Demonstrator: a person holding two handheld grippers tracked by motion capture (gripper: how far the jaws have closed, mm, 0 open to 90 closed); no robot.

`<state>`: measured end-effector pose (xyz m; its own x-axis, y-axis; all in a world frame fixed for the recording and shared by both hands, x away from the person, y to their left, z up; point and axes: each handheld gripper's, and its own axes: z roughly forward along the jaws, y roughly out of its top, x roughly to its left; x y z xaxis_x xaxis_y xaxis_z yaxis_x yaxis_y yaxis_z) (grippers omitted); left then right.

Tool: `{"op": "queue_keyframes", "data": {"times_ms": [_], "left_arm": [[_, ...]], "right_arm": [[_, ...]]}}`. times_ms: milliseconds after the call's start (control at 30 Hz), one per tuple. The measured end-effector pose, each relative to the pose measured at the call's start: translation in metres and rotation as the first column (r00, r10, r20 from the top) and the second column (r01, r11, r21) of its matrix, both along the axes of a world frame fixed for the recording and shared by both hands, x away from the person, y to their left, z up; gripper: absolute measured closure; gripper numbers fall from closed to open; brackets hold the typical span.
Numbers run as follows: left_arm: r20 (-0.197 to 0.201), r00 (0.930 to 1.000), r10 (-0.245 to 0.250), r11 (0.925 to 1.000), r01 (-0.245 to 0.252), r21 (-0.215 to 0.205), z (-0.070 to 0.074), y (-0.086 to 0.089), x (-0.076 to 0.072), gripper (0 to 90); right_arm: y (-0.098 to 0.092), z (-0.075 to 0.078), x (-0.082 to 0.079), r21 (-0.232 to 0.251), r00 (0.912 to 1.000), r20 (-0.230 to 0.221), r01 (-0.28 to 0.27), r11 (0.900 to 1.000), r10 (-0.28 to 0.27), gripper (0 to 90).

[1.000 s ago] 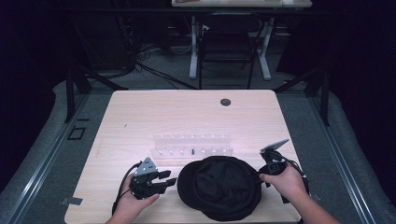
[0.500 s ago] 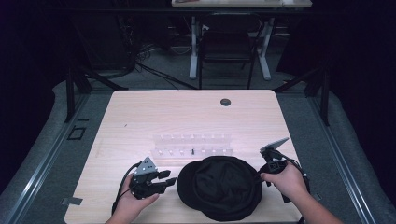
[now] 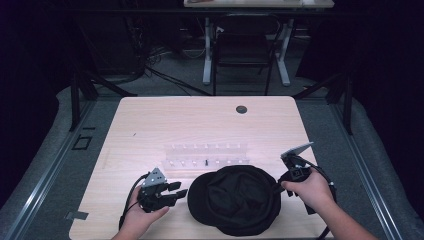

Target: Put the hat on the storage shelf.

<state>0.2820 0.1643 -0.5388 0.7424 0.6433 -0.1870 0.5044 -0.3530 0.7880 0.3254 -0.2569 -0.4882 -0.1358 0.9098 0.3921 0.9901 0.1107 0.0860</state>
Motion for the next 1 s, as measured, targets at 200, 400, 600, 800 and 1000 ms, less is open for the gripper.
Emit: {"op": "queue_keyframes", "data": {"times_ms": [200,400,600,800,1000], "left_arm": [[-0.005,1.0000,0.005,1.0000,-0.005,-0.004,0.000,0.000,0.000,59.7],[-0.003,0.9999,0.011,0.9999,-0.011,0.000,-0.001,0.001,0.001,59.7],[-0.003,0.9999,0.013,0.9999,-0.013,-0.010,-0.001,0.002,0.002,59.7],[-0.001,0.9999,0.014,0.9999,-0.014,-0.005,-0.001,0.003,0.002,59.7],[-0.009,0.9998,0.018,0.9998,-0.018,-0.007,-0.001,0.005,0.003,59.7]], "right_arm": [[0.001,0.014,0.000,0.047,0.9995,-0.030,0.007,0.999,-0.005,87.6],[0.002,0.025,0.001,0.085,0.9990,-0.044,0.013,0.996,-0.010,87.7],[0.005,0.036,-0.001,0.150,0.9985,-0.046,0.036,0.988,-0.029,87.7],[0.006,0.047,-0.003,0.251,0.9974,-0.065,0.048,0.967,-0.032,87.8],[0.009,0.059,-0.003,0.308,0.9977,-0.068,0.021,0.951,0.000,87.8]]}}
